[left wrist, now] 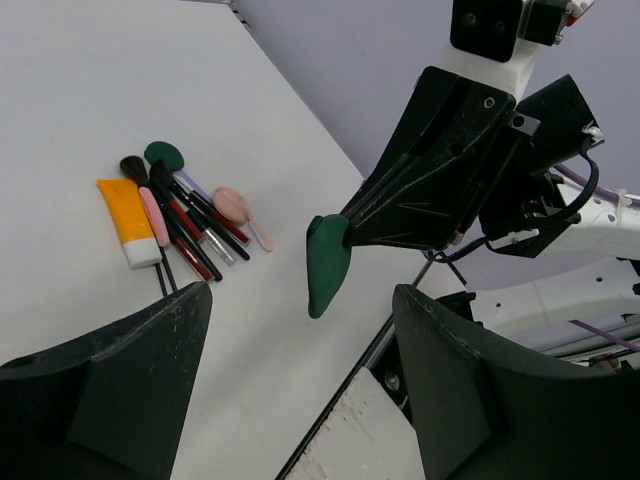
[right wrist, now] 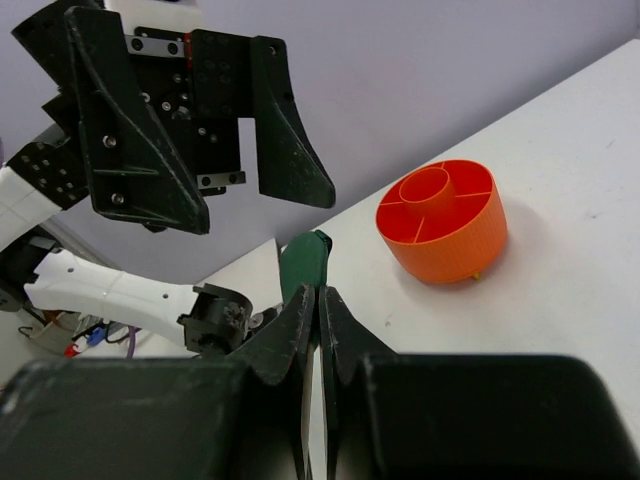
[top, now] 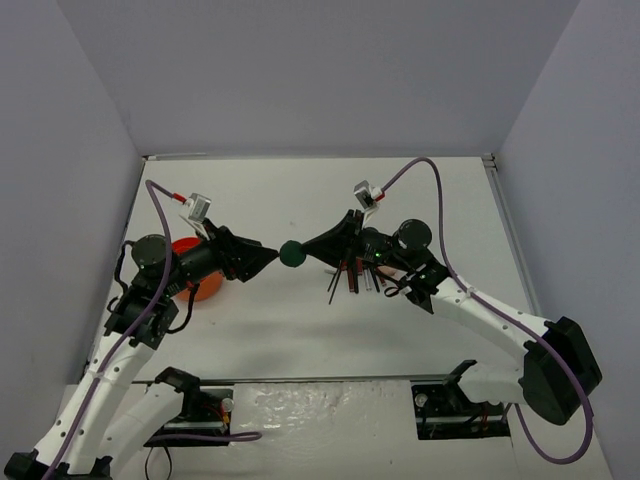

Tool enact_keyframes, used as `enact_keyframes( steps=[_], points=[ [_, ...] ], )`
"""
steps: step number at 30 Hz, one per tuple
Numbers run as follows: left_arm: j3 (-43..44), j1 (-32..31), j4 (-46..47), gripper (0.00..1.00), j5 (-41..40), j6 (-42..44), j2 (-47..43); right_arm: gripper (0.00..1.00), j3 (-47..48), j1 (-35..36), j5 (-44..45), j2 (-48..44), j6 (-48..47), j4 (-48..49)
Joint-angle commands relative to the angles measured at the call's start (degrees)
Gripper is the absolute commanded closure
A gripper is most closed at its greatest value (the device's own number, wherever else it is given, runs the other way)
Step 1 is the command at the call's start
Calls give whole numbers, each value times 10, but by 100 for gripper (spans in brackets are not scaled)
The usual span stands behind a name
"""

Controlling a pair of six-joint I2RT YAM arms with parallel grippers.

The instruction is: Organize the makeup

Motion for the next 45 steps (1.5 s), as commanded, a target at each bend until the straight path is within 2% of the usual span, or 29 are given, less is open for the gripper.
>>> enact_keyframes(
  steps=[1, 5, 12, 16, 20, 23, 24, 26, 28, 30, 34, 36, 38, 40, 43, 45],
  points=[
    [19, -30, 73, 38, -1, -4, 10, 100, 35, 8, -23, -2, 22, 104],
    [17, -58, 72, 50, -11, 1, 23, 100, 28, 10, -29, -2, 38, 130],
    [19, -107, 75, 60, -44, 18, 35, 100, 26, 13, -29, 1, 39, 133],
    [20, -119, 81, 76, -49, 21, 37, 100, 24, 14, -29, 2, 38, 132],
    [17, -121, 84, 98, -59, 25, 29, 100, 19, 14, -25, 0, 33, 124],
    [15, -121, 79, 100, -68, 35, 20, 99, 17, 14, -19, -2, 24, 111],
    [14, -121, 77, 100, -71, 36, 17, 96, 17, 14, -18, -3, 21, 108],
    [14, -121, 67, 100, -76, 43, 11, 83, 19, 14, -14, -5, 14, 96],
    [15, -122, 55, 100, -83, 48, 6, 68, 21, 15, -9, -6, 6, 83],
    [18, -122, 35, 100, -99, 57, 1, 47, 24, 13, 0, -9, -10, 58],
    [26, -122, -32, 100, -148, 64, -1, 18, 33, 9, 34, -23, -50, -4],
    [48, -121, -102, 100, -205, 76, 3, 6, 48, 6, 81, -42, -101, -87],
    [73, -121, -165, 100, -263, 95, 12, 0, 63, 3, 129, -66, -137, -180],
    [109, -120, -252, 100, -351, 104, 25, 0, 68, 3, 200, -89, -175, -243],
    [168, -118, -399, 100, -496, 116, 55, 0, 64, 1, 294, -127, -209, -301],
    [208, -112, -445, 100, -583, 127, 79, 0, 46, 0, 325, -153, -221, -311]
  ],
)
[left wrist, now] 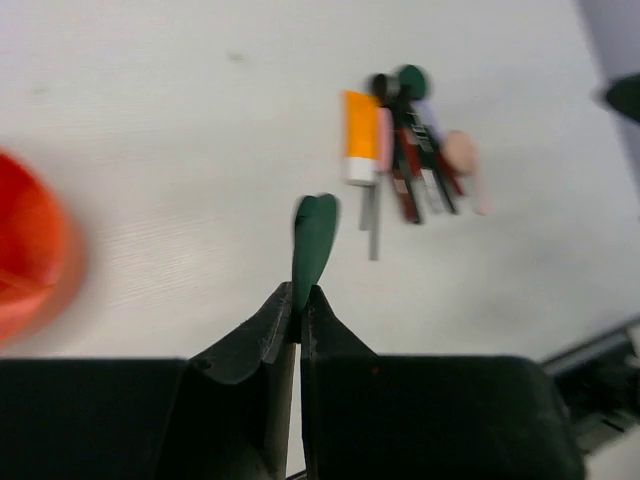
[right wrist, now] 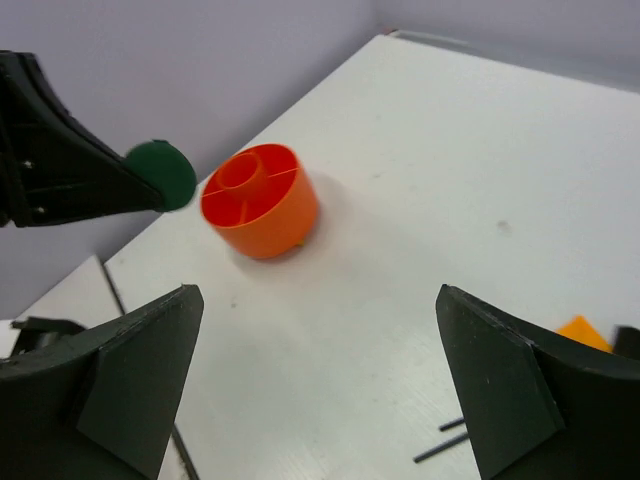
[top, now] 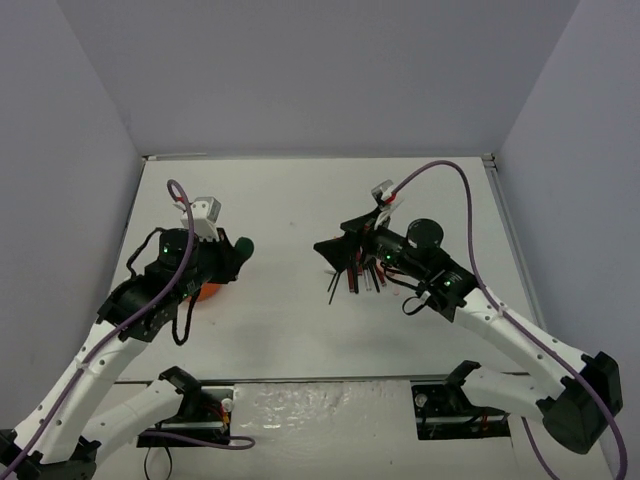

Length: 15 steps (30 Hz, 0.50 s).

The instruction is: Organize the makeup

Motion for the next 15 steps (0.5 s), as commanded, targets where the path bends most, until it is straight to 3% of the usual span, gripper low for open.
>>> enact_keyframes(
  steps=[1, 5, 11, 15],
  points=[
    [111, 15, -175, 100, -253, 44, 44, 0, 0, -5, 134, -72, -69, -54],
    [150, 80, -214, 100, -272, 99, 78, 0, -36, -5, 135, -94, -72, -54],
    [166, 277, -216, 100, -145, 168, 130, 0, -68, -5, 146, -126, -88, -74],
    [175, 345, -211, 100, -98, 191, 172, 0, -86, -5, 145, -146, -86, -69]
  ],
)
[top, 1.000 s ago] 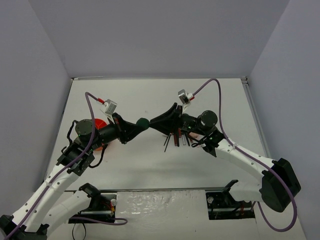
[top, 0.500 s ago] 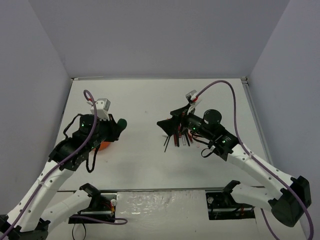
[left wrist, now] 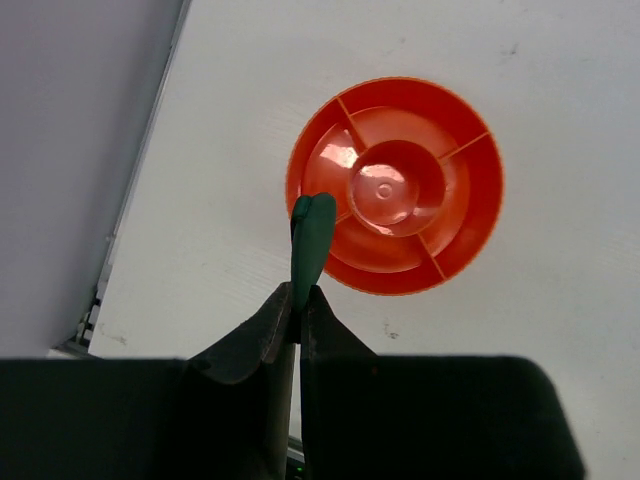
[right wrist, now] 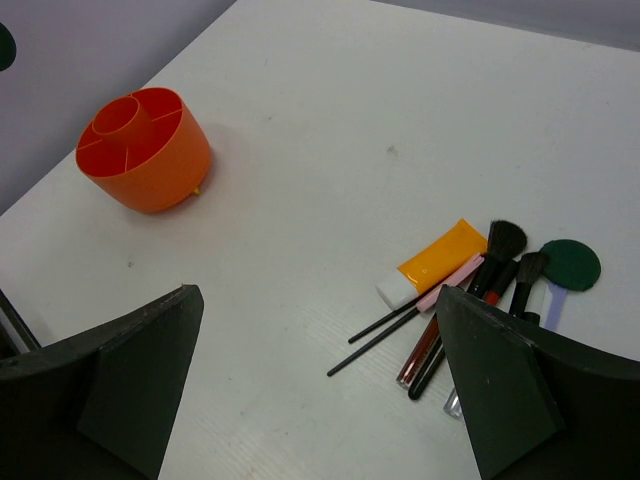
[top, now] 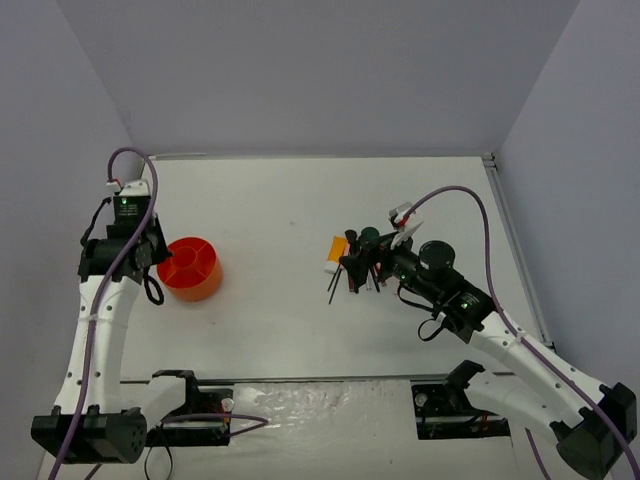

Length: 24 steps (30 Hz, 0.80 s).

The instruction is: Organize the makeup

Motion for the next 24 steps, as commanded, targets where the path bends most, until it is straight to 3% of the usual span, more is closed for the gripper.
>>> enact_keyframes(
  steps=[1, 12, 24],
  points=[
    [38, 52, -1, 100, 58, 66, 52, 0, -9, -1, 13, -34, -12, 38],
    [46, 79, 25, 100, 46, 90, 184, 0, -12, 0, -26, -43, -9, 44],
    [9, 90, 57, 99, 59, 88, 216, 0, -16, -1, -19, -39, -11, 47]
  ],
)
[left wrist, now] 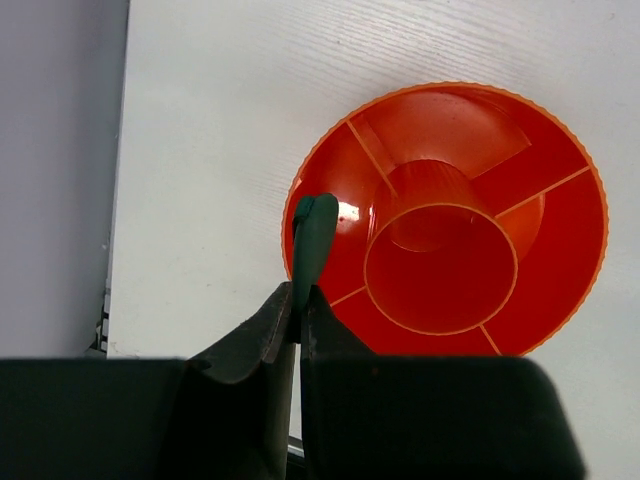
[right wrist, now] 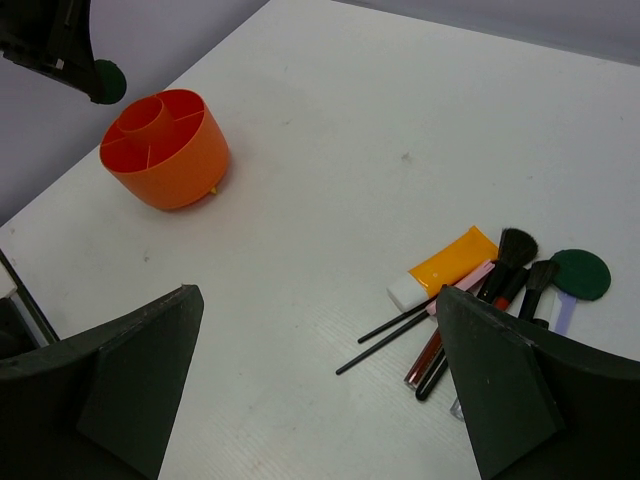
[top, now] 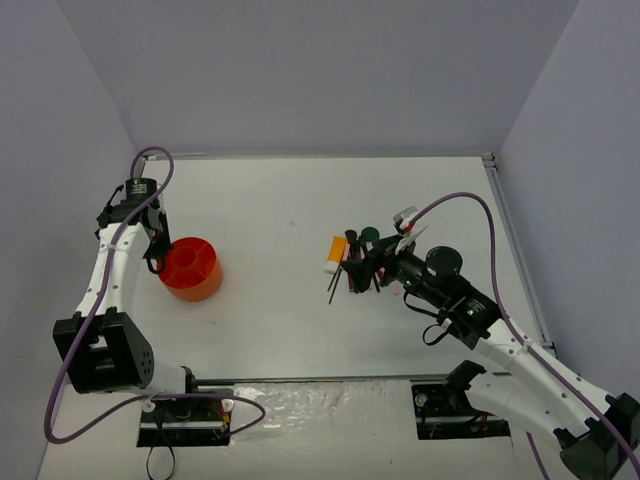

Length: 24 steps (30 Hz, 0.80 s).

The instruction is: Organize the makeup

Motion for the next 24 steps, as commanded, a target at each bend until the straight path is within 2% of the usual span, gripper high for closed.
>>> enact_keyframes(
  steps=[1, 6, 12, 17, 21, 24],
  points=[
    [-7, 2, 24, 97, 16, 6, 10, 0, 3, -1, 4, -1, -6, 48],
    [-15, 2, 26, 89, 11, 4, 19, 0, 3, -1, 12, 0, -9, 44],
    [-13, 2, 29, 75, 0, 4, 20, 0, 5, -1, 13, 3, -12, 43],
    [-12, 2, 28, 72, -3, 2, 19, 0, 6, -1, 19, 5, -13, 40],
    [5, 3, 19, 68, 4, -11, -17, 0, 15, -1, 62, 8, -8, 31],
    [17, 2, 19, 55, 21, -34, -71, 0, 32, -8, 125, 31, 3, 5]
  ],
)
